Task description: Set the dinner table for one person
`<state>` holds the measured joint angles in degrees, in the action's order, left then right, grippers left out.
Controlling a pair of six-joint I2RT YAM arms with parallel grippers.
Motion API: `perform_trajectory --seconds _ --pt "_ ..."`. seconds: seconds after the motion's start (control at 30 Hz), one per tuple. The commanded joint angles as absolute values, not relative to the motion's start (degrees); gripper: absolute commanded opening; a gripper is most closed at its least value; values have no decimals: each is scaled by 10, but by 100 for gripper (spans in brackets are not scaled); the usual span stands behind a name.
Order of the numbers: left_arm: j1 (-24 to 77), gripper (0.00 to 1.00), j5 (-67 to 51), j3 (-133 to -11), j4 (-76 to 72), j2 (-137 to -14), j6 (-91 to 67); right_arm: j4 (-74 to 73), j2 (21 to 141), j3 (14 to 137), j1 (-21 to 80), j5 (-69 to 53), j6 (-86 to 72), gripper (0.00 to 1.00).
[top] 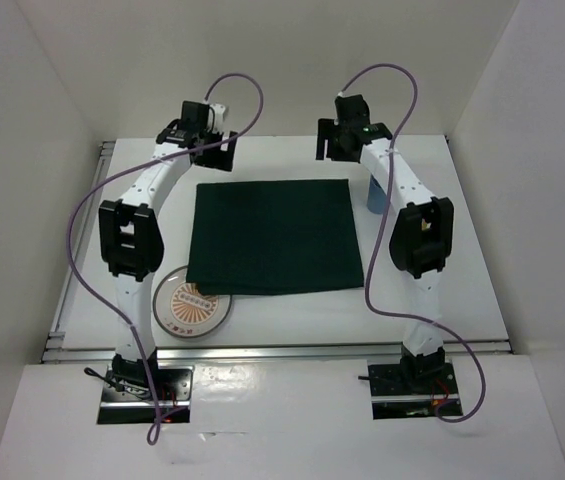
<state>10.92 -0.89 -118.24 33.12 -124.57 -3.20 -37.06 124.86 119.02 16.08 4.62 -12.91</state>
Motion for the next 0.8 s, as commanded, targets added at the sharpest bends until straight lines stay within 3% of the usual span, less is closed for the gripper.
perform_trajectory --seconds 0.0,0.27,0.37,0.5,0.67,0.77 --pt "98 100 25 -1168 400 -1223 -18 -425 1192 1232 164 15 -115 78" --pt "98 100 -76 -876 378 -994 24 -338 931 775 187 -28 -163 78" --pt "98 98 -76 -790 378 -921 59 -331 853 664 194 -17 -203 78" --pt "98 98 -54 -719 397 -876 67 -301 805 559 189 -41 -235 77" --pt "104 94 -89 -652 432 -839 84 -262 805 491 157 -69 -257 77" --pt "104 95 -42 -604 411 -786 101 -254 805 470 157 -69 -262 77"
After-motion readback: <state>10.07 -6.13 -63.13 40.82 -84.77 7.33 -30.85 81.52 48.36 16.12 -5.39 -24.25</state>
